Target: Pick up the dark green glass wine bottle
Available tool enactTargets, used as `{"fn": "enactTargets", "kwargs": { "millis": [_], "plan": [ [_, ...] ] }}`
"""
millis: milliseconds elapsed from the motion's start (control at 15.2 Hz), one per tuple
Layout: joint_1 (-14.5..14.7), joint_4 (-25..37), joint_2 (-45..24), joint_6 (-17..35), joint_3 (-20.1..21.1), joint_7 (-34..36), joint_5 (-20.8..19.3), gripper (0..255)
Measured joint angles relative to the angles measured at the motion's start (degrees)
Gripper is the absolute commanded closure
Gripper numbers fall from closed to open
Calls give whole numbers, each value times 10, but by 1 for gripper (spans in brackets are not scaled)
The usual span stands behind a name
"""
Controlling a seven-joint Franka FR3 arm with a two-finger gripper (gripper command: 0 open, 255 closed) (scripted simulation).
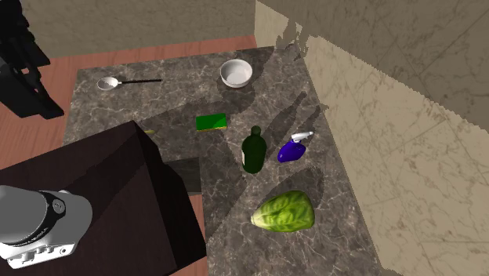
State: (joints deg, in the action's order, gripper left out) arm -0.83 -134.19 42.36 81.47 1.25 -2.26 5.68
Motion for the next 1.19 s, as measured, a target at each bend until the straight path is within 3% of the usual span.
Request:
{"fn": "enactTargets", "kwargs": {
  "millis": [198,660,1188],
  "plan": [
    [0,-6,-15,22,1,-2,-1,0],
    [-5,-29,-117,153,-1,-21,-10,0],
    [-9,-2,-272,291,-2,-35,-18,0]
  ]
}}
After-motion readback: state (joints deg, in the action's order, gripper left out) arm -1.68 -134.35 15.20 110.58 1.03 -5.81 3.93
